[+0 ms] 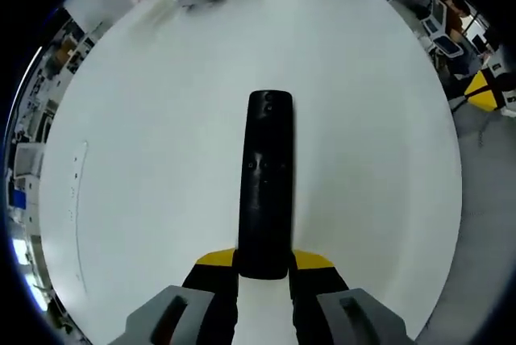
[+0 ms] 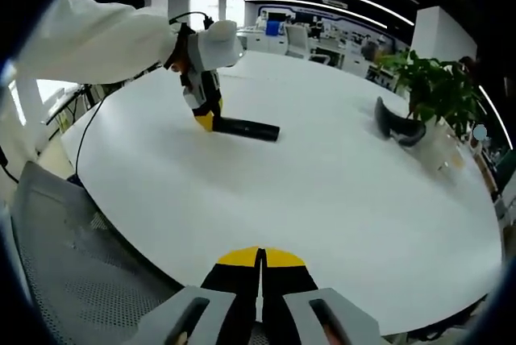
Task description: Press the specified remote control buttons in sequence, fully releasing each button before pressing the next.
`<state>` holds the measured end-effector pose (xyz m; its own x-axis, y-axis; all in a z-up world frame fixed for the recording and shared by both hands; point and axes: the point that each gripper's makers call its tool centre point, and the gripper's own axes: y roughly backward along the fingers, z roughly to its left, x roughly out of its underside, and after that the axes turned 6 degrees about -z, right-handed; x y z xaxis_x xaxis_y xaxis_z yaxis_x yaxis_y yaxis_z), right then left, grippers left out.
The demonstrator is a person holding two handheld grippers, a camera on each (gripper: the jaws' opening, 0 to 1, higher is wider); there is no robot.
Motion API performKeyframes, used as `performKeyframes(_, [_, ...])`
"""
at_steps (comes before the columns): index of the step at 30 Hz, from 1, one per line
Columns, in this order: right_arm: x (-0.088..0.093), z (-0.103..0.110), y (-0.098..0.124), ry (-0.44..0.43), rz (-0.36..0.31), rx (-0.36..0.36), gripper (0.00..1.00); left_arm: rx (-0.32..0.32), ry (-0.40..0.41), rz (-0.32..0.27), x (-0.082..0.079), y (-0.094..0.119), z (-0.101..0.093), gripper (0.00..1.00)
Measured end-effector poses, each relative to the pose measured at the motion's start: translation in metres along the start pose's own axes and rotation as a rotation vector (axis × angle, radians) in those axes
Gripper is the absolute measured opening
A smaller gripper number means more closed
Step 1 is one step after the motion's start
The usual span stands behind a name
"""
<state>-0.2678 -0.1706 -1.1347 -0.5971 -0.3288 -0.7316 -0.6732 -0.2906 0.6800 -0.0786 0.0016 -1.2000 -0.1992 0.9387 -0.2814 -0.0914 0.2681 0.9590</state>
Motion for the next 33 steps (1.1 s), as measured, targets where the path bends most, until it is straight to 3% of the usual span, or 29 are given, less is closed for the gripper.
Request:
performKeyframes(11, [-0.003,0.004,0.001,0.018,-0.010,-0.014,0.00,0.004,-0.009,0.005,0.006,0.003,-0.030,0.23])
performKeyframes(25, [-0.004,0.010,0.002,0.057,-0.017,-0.026,0.00,-0.003,-0.001,-0.051,0.013,0.008,-0.068,0.23])
performKeyframes(33, [-0.001,0.006,0.002,0.025,0.000,-0.017,0.00,0.010,-0.025,-0.056,0.016,0.009,-0.094,0.23])
